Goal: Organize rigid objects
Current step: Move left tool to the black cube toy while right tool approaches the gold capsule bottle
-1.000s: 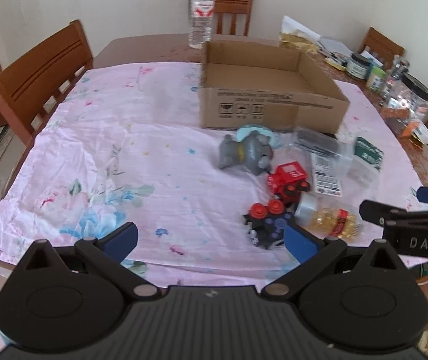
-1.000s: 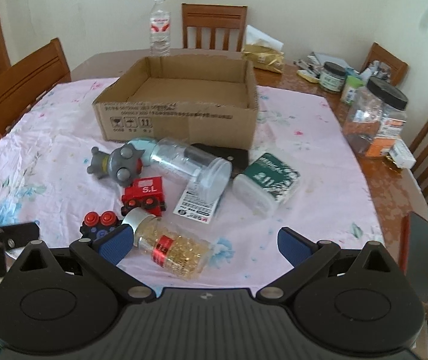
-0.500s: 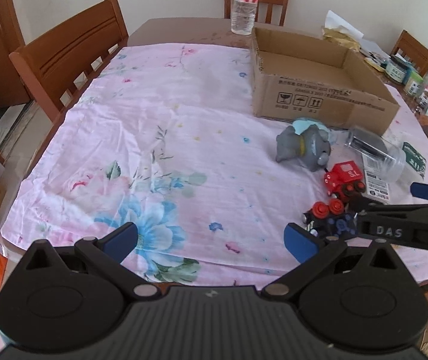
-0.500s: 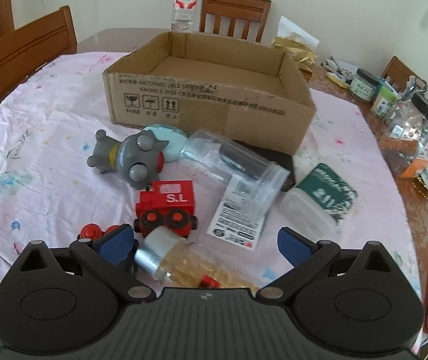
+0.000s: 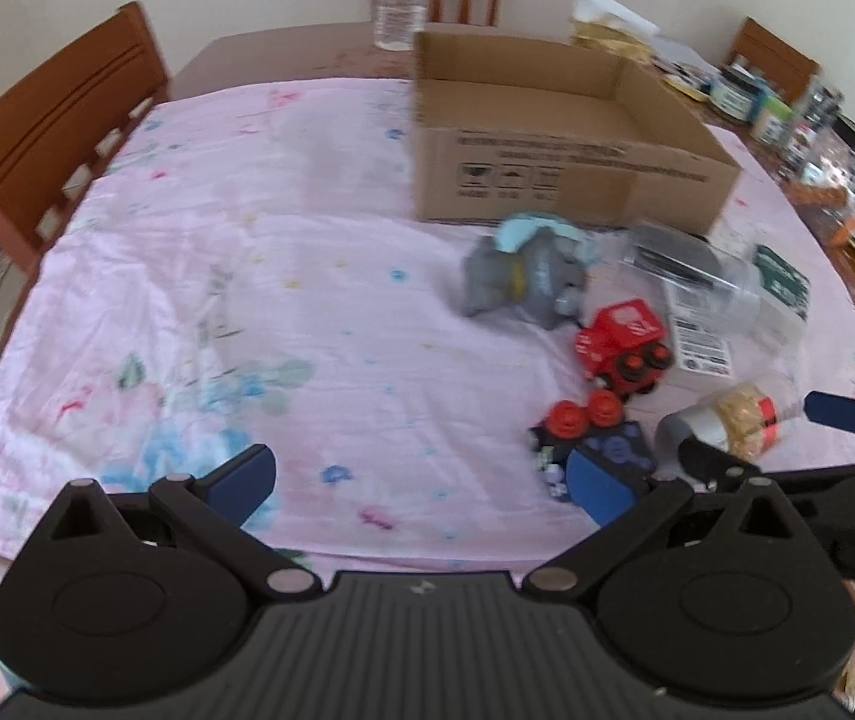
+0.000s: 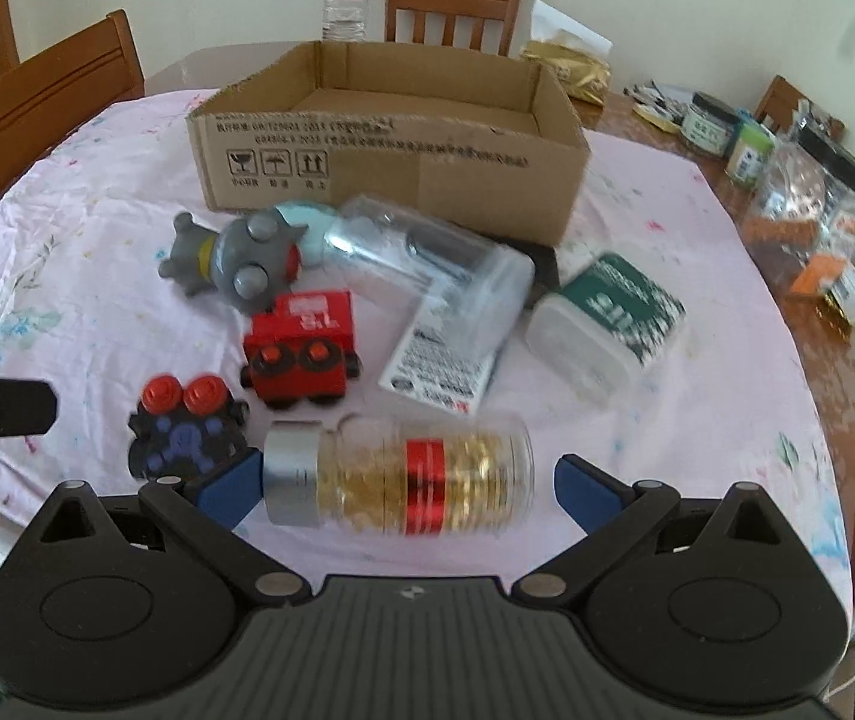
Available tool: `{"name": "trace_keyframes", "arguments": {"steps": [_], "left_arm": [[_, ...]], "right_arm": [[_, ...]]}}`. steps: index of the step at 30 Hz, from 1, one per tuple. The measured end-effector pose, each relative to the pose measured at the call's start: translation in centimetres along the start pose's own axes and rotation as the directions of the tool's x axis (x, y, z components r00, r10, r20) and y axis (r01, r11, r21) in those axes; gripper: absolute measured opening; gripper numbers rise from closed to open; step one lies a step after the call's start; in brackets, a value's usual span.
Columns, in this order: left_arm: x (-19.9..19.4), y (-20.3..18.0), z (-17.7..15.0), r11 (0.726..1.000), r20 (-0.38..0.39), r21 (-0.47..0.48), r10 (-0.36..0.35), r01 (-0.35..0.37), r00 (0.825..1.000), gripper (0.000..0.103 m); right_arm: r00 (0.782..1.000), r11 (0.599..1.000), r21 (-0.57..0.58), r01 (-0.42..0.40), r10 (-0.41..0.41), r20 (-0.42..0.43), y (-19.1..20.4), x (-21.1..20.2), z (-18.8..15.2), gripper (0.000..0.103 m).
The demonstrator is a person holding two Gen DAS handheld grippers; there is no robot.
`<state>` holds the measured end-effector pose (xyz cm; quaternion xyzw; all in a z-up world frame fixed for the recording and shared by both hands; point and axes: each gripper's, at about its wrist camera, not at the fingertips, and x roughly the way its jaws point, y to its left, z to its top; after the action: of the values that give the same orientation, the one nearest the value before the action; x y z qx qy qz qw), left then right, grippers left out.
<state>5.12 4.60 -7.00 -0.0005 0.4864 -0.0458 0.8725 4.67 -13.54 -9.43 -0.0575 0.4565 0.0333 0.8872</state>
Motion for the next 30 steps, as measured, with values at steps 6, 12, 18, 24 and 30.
{"name": "trace_keyframes", "arguments": {"steps": [6,12,18,24,30], "left_arm": [[0.4,-1.9,0.0,0.998,-0.013,0.042,-0.035,0.035,0.999,0.102],[1.2,-3.1,0.4,0.994,-0.03,0.091,-0.052,0.054,0.998,0.102],[2.7,-3.9,1.7,0.984,-0.048,0.125,-0.123,0.128,0.991,0.102],[4.5,-5.6,1.8,0.98,-0.087,0.136,-0.132,0.143,0.987,0.102],[5.9,-6.5,0.0,0.996,-0.077,0.064,-0.05,0.055,0.996,0.102]], "right_arm": [[1.0,1.0,0.019,-0.017,0.017,0.001,-1.8,0.6,-0.8,0.103],[0.999,0.999,0.014,-0.035,0.035,-0.021,-4.0,2.3,-0.3,0.103],[0.995,0.996,-0.037,-0.084,0.081,-0.061,-5.2,3.5,0.0,0.103],[0.991,0.99,-0.079,-0.116,0.11,-0.076,-5.4,3.8,0.2,0.103],[0.988,0.982,-0.12,-0.148,0.141,-0.063,-5.9,3.5,-0.3,0.103]]}}
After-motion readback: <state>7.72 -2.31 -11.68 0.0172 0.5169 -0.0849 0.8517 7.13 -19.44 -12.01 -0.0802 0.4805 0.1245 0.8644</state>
